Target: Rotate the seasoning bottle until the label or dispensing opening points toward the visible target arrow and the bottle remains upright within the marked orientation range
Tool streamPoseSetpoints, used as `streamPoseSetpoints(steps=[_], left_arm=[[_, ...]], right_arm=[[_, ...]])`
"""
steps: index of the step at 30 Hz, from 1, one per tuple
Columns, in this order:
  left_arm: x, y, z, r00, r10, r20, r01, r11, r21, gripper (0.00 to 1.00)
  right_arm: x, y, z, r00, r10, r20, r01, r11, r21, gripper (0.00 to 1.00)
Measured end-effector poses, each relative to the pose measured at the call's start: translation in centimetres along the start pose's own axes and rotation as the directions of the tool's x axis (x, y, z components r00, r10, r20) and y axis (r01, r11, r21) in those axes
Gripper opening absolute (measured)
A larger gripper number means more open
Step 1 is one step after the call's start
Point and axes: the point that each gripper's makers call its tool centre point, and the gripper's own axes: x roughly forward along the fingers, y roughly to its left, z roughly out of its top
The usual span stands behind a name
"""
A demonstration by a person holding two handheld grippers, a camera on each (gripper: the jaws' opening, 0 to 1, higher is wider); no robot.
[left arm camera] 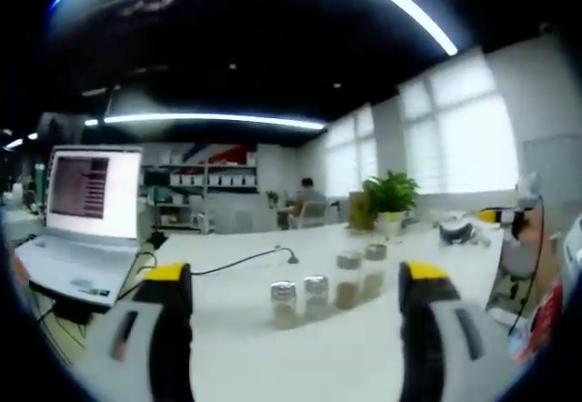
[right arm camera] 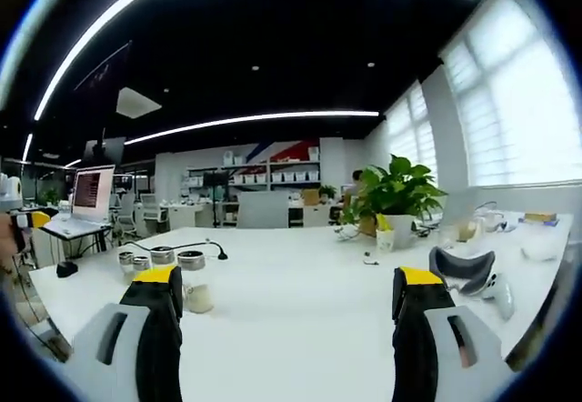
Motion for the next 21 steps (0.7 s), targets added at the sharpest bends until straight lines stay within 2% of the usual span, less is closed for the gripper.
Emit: streamPoseSetpoints(steps=[9,12,21], left_arm=[[0.4,-0.4,-0.6,1.000,-0.027,-0.013,0.027,0.999,-0.021,1.00],[0.4,-0.5,-0.3,1.000,-0.027,0.003,0.027,0.999,-0.035,1.00],[0.5,-0.9,-0.4,0.999,-0.045,-0.009,0.044,0.999,-0.018,0.99]], right_arm=[[0.4,0.7,-0.7,0.999,0.018,-0.032,-0.018,1.000,-0.013,1.00],[0.6,0.7,-0.9,0.999,0.024,-0.039,-0.024,1.000,-0.011,1.00],[0.7,0.9,-1.2,0.998,0.035,-0.055,-0.036,0.999,-0.020,1.00]])
